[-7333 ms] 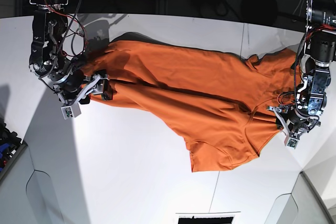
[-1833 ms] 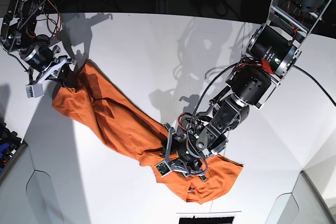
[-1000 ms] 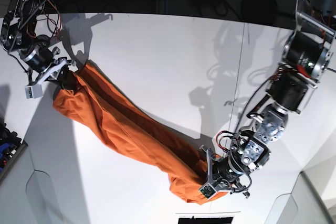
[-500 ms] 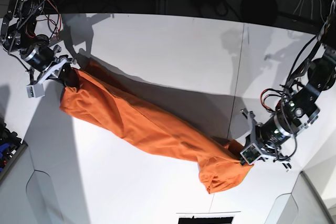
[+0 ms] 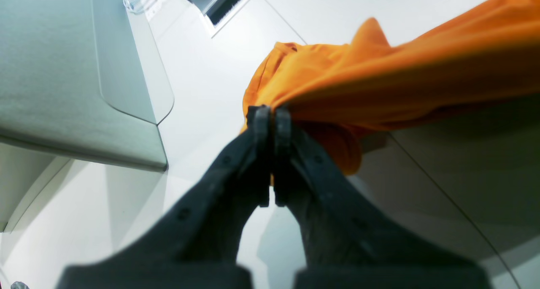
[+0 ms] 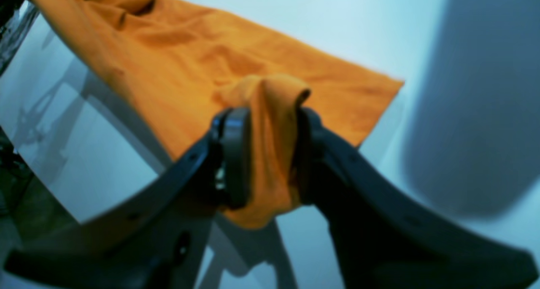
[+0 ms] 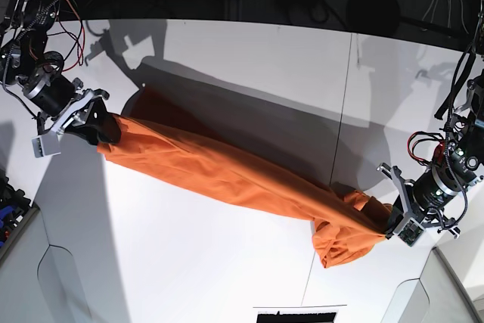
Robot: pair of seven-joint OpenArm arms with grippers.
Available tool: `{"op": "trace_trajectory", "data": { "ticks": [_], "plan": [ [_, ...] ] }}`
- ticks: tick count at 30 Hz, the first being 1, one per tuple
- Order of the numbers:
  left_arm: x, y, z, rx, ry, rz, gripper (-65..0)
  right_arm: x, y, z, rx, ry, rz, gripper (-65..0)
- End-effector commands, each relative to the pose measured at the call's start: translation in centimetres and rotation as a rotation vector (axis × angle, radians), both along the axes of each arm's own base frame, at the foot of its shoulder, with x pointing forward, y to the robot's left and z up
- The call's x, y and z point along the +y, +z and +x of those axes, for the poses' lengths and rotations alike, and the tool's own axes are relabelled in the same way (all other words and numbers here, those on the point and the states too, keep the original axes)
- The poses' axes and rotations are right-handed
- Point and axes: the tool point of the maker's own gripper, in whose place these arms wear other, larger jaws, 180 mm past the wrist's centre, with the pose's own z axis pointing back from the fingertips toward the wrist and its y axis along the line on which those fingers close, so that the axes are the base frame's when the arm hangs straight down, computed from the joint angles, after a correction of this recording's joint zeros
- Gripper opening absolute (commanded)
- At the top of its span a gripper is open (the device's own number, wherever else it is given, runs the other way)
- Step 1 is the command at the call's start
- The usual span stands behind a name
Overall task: Layout the t-shirt on the table in an organized manner, then fold the t-shirt properly
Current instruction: 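Drag the shirt end with the right gripper across the table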
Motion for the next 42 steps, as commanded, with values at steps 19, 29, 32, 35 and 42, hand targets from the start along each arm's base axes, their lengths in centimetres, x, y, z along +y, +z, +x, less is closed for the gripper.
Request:
{"op": "trace_trajectory", "data": {
  "ticks": [19,29,32,35,42],
  "plan": [
    [2.4,1.7,0.4,-0.042,0.035,0.070,-65.0,17.1,0.1,-4.5,-0.008,0.496,0.040,-59.3],
    [5.8,4.1,0.6,-0.091,0.114,0.124,-65.0,21.3,-0.9,-6.5,-0.026,0.609,-0.016,-51.5],
    [5.8,4.0,0.6,-0.090,0.113,0.122,-65.0,20.6,-1.0,-5.2,-0.066,0.555,-0.063,-46.4],
    [5.8,3.9,0.6,-0.085,0.115,0.123,-65.0,19.4,-0.7,-3.6,-0.112,0.479,-0.087,-46.5],
    [6.0,3.0,0.1,-0.072,0.126,0.121,-65.0,15.3,-0.7,-0.4,-0.148,0.304,-0.189,-46.5]
  ]
}}
